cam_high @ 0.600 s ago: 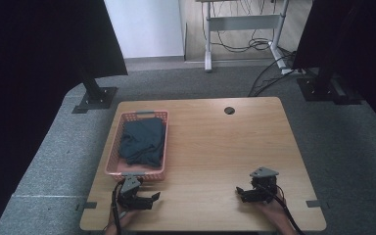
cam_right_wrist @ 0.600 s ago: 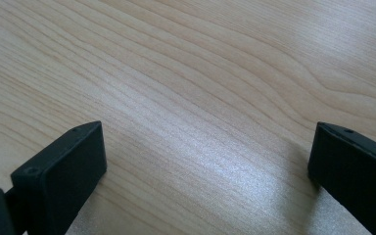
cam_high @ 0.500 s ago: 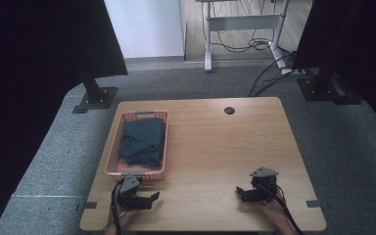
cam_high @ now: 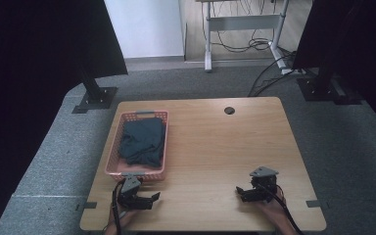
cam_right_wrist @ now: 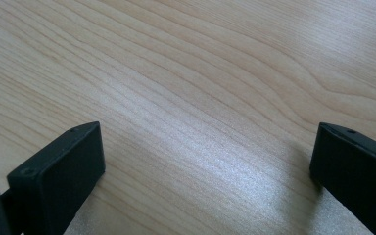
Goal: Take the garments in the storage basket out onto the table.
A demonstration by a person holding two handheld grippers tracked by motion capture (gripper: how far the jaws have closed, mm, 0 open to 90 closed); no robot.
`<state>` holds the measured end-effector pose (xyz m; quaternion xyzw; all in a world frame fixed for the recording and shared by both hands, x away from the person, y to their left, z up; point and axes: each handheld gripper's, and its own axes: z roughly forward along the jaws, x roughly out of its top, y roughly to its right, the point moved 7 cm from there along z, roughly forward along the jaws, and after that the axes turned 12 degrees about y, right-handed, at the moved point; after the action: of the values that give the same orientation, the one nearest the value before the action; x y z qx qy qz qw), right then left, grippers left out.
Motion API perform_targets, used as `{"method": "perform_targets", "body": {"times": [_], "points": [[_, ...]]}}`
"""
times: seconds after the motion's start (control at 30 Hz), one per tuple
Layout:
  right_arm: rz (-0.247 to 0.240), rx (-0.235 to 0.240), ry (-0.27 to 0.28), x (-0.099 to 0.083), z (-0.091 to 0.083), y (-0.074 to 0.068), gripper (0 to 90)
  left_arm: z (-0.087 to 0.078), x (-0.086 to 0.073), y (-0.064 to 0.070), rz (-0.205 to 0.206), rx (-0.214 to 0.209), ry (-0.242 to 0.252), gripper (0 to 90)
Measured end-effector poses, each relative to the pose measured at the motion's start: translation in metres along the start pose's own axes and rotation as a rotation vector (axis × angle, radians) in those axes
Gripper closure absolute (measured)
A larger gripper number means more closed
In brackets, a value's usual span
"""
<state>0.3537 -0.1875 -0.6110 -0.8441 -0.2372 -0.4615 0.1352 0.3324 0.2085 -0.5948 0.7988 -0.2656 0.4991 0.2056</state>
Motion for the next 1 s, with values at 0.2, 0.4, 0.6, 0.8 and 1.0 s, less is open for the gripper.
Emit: {"method": "perform_targets", "body": {"times": [0.2,0.4,0.6,0.8,1.0], "points": [[0.001,0.001,0.000,-0.0004,-0.0007,-0.0001,0.0,0.0001,-0.0005,-0.0011,0.003,0.001,-0.008,5.8],[0.000,0.002,0.000,-0.0007,-0.0011,0.0001,0.0,-0.0008,-0.0015,0.0028,0.015,0.004,-0.016,5.8],[0.000,0.003,0.000,-0.0009,-0.0015,0.0001,0.0,-0.0023,0.0002,0.0045,0.024,0.008,-0.012,5.8],[0.000,0.003,0.000,-0.0009,-0.0015,0.0001,0.0,-0.0017,0.0014,0.0055,0.028,0.002,-0.010,5.7],[0.001,0.003,0.000,-0.0009,-0.0015,0.0001,0.0,-0.0034,0.0052,0.0083,0.031,-0.003,0.001,5.4]]}}
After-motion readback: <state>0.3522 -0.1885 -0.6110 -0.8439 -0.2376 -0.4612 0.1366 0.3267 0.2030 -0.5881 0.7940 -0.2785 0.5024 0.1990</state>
